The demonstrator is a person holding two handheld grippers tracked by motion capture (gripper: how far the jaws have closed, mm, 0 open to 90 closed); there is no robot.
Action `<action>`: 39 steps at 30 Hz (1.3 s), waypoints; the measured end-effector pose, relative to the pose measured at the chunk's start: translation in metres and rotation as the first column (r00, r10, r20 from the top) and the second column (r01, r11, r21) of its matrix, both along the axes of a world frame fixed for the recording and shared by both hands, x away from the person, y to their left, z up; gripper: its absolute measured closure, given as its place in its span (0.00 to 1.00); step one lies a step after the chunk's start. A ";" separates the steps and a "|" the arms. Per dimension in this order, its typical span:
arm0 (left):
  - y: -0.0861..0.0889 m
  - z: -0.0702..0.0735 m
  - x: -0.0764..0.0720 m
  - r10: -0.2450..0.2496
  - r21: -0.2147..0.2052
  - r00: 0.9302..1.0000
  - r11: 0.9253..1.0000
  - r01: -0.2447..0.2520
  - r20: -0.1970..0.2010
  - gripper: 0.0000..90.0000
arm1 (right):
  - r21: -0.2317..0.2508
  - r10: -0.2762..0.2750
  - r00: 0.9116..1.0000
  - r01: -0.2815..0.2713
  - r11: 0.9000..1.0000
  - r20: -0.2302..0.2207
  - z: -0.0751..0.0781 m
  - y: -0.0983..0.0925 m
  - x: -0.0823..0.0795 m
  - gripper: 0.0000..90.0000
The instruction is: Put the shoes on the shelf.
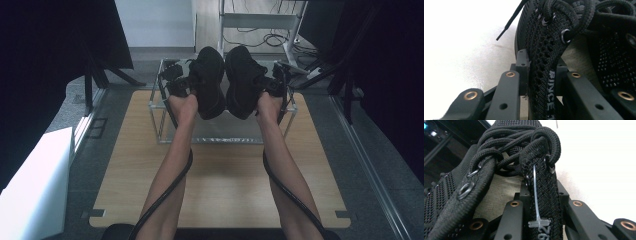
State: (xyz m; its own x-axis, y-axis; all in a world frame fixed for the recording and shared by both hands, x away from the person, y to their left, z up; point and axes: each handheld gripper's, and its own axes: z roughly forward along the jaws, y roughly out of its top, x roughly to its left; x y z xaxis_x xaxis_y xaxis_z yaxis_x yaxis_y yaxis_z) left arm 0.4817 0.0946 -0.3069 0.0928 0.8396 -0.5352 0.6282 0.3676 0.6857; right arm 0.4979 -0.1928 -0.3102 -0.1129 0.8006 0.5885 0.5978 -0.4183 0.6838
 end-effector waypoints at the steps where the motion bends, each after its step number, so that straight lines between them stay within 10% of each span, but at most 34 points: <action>1: 0.000 0.000 0.000 0.001 0.004 1.000 1.000 -0.001 -0.001 0.81 | 0.000 0.000 1.000 0.000 1.000 0.000 0.000 0.000 0.000 0.83; 24: -0.008 0.008 0.011 -0.035 0.106 0.999 0.994 0.032 0.024 0.77 | -0.107 -0.005 1.000 0.004 0.994 -0.007 0.001 0.009 0.013 0.75; 39: -0.012 0.005 0.009 -0.148 0.087 0.986 0.986 0.141 0.076 0.46 | -0.112 0.104 0.994 -0.100 0.989 0.030 0.002 0.014 0.017 0.44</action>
